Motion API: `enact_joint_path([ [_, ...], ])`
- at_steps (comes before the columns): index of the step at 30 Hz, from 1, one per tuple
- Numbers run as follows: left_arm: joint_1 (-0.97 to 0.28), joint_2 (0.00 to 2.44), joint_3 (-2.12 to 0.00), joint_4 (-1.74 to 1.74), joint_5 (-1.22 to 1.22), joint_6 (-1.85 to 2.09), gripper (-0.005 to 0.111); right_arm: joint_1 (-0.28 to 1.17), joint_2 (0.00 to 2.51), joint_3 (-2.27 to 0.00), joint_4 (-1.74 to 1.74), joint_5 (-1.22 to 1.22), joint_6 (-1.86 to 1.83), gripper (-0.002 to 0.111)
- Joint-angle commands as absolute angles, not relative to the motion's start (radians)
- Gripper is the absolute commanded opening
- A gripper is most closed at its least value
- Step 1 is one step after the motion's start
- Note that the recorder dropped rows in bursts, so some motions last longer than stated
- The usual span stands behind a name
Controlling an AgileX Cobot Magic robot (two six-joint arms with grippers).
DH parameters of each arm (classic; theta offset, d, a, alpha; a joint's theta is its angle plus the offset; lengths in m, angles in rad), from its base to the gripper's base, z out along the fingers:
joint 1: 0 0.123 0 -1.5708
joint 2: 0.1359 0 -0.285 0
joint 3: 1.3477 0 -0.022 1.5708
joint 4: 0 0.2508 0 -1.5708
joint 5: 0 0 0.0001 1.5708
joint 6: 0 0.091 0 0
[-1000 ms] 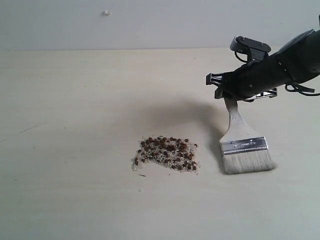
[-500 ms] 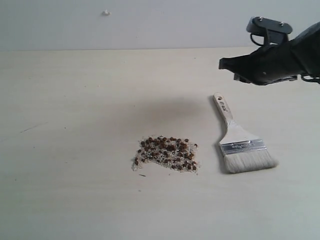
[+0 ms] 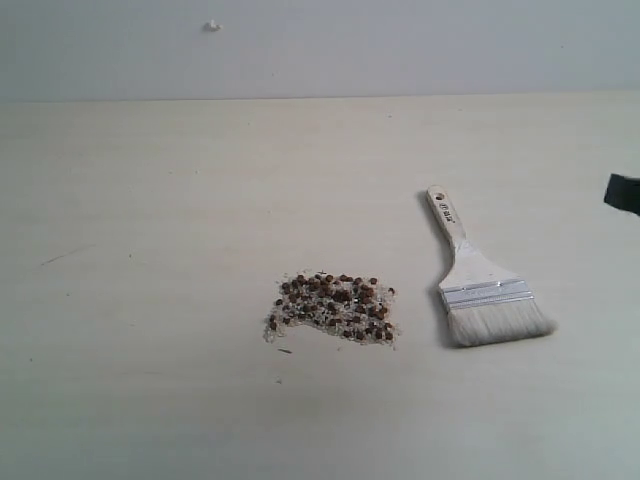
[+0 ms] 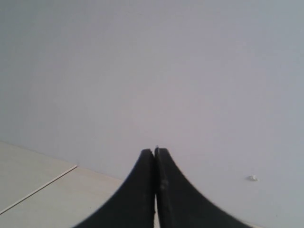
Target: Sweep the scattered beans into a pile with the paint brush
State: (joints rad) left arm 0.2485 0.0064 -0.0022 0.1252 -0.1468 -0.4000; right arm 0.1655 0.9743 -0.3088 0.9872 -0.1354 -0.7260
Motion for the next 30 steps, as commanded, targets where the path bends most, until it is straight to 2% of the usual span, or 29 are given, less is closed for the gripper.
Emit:
enact_joint_path([
  [1, 0.251, 0.0, 0.0, 0.119, -0.144, -0.396, 0.0, 0.162, 0.706, -0.213, 0.958, 0.078, -0.737, 0.0],
  [10, 0.251, 0.0, 0.0, 0.119, -0.144, -0.396, 0.0, 0.162, 0.439, -0.144, 0.968, 0.186, -0.729, 0.0],
  [30, 0.251, 0.0, 0.0, 0.119, -0.144, -0.396, 0.0, 0.162, 0.431, -0.143, 1.018, 0.179, -0.701, 0.0],
])
